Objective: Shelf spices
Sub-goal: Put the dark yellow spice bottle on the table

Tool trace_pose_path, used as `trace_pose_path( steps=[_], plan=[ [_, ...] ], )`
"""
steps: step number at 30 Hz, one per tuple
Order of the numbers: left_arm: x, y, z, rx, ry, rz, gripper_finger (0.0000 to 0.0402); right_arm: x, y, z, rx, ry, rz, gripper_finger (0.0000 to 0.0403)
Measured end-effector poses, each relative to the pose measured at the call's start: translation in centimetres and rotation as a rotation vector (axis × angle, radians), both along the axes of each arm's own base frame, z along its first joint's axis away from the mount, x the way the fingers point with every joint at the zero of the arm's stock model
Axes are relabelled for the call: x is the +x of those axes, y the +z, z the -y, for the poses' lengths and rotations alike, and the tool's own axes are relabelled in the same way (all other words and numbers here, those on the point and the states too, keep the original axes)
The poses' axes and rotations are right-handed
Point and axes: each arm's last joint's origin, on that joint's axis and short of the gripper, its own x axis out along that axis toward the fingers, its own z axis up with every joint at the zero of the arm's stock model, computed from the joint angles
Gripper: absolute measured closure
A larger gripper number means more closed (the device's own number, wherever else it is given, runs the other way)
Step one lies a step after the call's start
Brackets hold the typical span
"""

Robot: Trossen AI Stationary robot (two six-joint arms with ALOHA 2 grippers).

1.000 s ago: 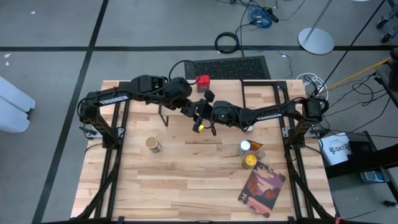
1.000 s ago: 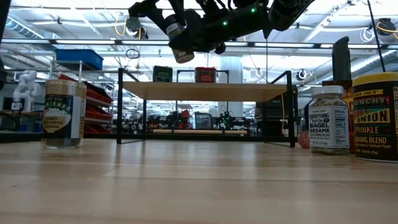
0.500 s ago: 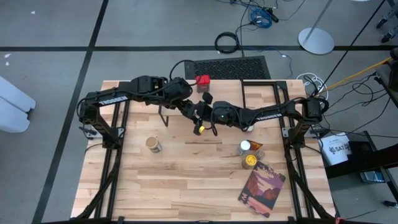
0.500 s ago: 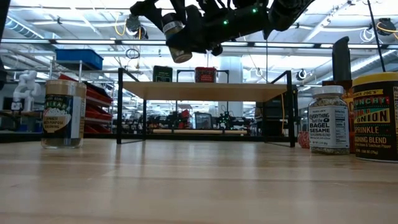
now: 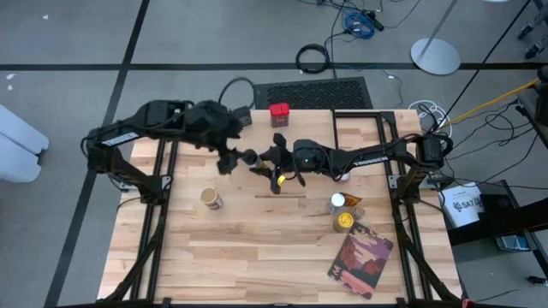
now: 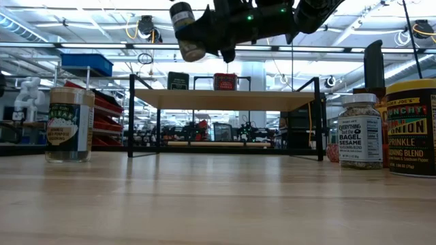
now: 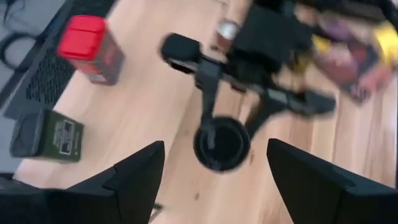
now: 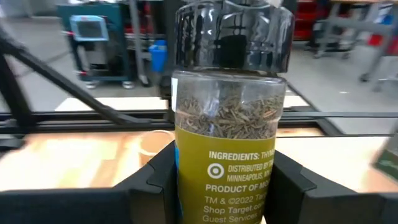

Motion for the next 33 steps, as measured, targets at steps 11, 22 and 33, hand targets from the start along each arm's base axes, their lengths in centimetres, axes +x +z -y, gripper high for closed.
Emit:
trace_pose_path(
  steps=[11,22,33],
  plan=[
    [1.5,-1.7,2.1,0.151,-0.149,-0.147,0.0058,0.0,0.1,-0.3,0.069,0.089,0.012,0.0252],
    [4.1,-3.5,2.6,0.112,-0.251,-0.201,0.0016,0.0,-0.1,-0.5,0.059,0.134,-0.015,0.0252],
    [5.4,-4.8,2.8,0.062,-0.319,-0.241,0.0053,0.0,-0.2,-0.8,0.051,0.155,-0.022,0.0252]
  ],
)
